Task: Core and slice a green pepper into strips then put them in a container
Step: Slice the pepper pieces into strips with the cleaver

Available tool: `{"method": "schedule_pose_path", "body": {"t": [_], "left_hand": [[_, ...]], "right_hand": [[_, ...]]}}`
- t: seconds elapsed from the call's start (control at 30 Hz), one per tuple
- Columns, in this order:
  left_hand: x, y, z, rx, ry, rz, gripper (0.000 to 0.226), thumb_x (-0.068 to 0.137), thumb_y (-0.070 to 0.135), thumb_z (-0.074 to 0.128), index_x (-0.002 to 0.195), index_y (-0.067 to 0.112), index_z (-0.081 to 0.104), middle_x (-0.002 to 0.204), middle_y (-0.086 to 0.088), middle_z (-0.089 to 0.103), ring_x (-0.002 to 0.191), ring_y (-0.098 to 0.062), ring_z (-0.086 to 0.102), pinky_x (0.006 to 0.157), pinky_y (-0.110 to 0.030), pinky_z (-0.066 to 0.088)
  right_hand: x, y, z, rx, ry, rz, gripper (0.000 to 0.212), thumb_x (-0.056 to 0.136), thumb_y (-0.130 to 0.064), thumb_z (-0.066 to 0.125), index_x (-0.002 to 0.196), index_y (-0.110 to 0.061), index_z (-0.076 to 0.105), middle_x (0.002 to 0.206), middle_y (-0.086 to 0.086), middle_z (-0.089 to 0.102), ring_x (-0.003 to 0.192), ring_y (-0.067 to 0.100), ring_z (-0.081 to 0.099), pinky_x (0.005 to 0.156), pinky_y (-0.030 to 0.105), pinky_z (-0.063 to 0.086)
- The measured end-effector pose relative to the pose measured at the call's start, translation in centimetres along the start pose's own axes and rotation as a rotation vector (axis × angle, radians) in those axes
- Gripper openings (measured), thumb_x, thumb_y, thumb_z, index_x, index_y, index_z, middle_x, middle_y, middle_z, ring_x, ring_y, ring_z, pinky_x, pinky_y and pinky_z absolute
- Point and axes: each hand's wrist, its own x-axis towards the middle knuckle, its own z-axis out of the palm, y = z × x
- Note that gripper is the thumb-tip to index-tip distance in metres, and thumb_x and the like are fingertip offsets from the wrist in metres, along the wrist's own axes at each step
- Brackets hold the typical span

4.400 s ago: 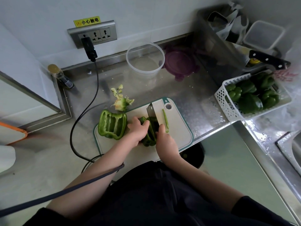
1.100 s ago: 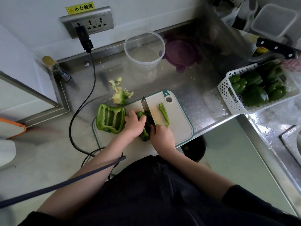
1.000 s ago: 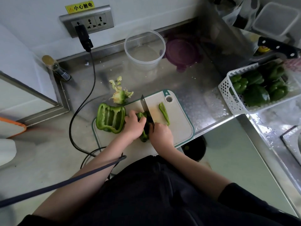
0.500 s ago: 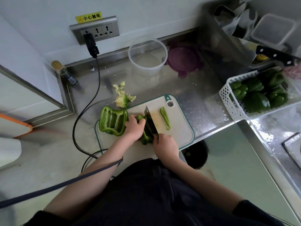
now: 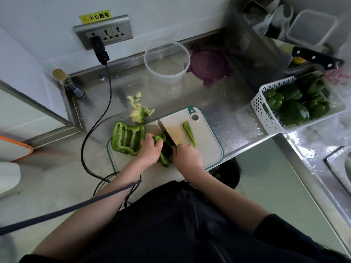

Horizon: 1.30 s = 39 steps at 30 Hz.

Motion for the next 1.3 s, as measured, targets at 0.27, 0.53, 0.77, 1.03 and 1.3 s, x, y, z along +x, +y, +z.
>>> {"method": "schedule_pose_path", "body": {"t": [0.27,0.53,0.77,1.03,1.3], "left_hand": [[0.0,0.0,-0.3,-0.038,0.001,-0.026,0.035,0.100,0.027,0.033,0.127,0.006,0.034,0.126,-0.019,0.043,0.087,-0.021,0.047,0.073,-0.032,0.037],[-0.7,-0.6,-0.8,0.032,0.022,0.031,0.036,0.101,0.024,0.032,0.129,0.002,0.037,0.124,-0.017,0.043,0.085,-0.017,0.047,0.073,-0.029,0.036],[-0.2,1.1,-0.3,0.056,0.028,0.061,0.035,0.100,0.022,0.035,0.126,-0.001,0.038,0.125,-0.019,0.042,0.090,-0.020,0.046,0.076,-0.028,0.036],[1.2,2.5,0.3,0.115,0.012,0.008,0.041,0.099,0.028,0.034,0.123,-0.004,0.038,0.126,-0.023,0.045,0.098,-0.028,0.051,0.075,-0.032,0.039],[1.4,2.6,0.2,0.099,-0.001,0.032,0.035,0.099,0.026,0.035,0.118,-0.003,0.039,0.108,-0.017,0.048,0.086,-0.022,0.049,0.070,-0.033,0.040]], "right_hand": [[-1.3,1.6,0.4,0.019,-0.024,0.025,0.039,0.101,-0.034,0.033,0.089,-0.008,0.059,0.084,0.009,0.056,0.080,0.030,0.059,0.063,0.035,0.047],[-1.1,2.3,-0.9,0.067,0.040,0.048,0.038,0.101,-0.038,0.035,0.081,-0.011,0.053,0.074,0.005,0.049,0.071,0.029,0.053,0.058,0.031,0.038],[-0.5,4.7,-3.3,0.199,0.179,0.100,0.033,0.098,-0.040,0.041,0.088,-0.010,0.050,0.070,0.007,0.058,0.066,0.030,0.058,0.056,0.037,0.047],[-1.6,4.3,-4.4,0.258,0.164,0.032,0.016,0.098,-0.026,0.043,0.107,-0.013,0.040,0.079,0.003,0.055,0.070,0.032,0.058,0.058,0.042,0.049],[-1.5,1.7,-2.6,0.182,0.062,-0.023,0.014,0.099,-0.026,0.042,0.102,-0.015,0.034,0.076,0.014,0.061,0.067,0.034,0.061,0.060,0.044,0.053]]}}
